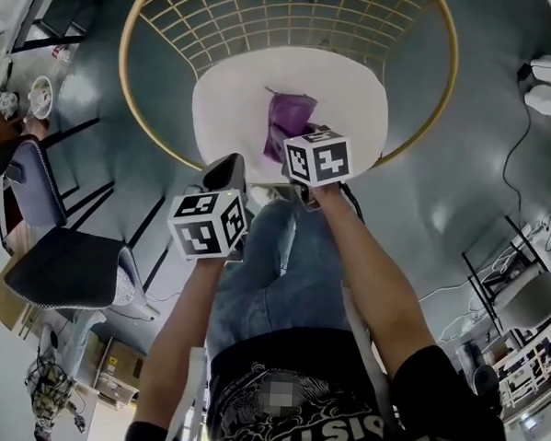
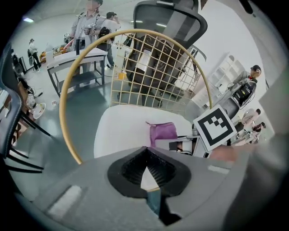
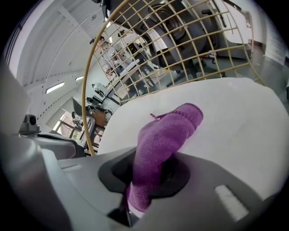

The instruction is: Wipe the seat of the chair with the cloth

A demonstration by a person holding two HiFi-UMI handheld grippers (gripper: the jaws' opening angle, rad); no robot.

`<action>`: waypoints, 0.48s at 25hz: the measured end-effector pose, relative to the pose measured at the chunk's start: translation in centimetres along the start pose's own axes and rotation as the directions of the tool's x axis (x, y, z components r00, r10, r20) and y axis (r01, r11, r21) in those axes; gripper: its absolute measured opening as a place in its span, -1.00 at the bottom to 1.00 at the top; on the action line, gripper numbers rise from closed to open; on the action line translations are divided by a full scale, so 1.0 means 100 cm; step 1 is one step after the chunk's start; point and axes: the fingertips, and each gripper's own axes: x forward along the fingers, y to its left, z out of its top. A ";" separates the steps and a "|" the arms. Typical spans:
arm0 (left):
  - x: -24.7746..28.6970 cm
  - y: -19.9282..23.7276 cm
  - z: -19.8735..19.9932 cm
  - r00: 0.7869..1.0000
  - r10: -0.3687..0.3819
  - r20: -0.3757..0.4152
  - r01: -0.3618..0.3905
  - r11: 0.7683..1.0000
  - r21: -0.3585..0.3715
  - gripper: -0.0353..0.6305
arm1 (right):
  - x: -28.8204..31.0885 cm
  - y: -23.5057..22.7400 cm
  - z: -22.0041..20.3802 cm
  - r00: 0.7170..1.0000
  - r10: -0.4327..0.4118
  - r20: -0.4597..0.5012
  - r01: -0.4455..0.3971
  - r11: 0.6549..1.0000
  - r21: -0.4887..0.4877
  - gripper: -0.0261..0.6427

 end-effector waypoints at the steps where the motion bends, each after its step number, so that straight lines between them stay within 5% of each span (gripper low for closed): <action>1: 0.004 -0.002 -0.001 1.000 -0.012 0.004 0.012 1.000 0.011 -0.91 | -0.004 -0.005 -0.001 1.000 -0.010 0.001 0.010 1.000 0.002 -0.73; 12: 0.031 -0.031 0.003 0.997 -0.071 -0.040 0.074 0.993 0.092 -0.91 | -0.053 -0.077 -0.010 0.984 -0.178 0.003 0.177 0.983 0.052 -0.73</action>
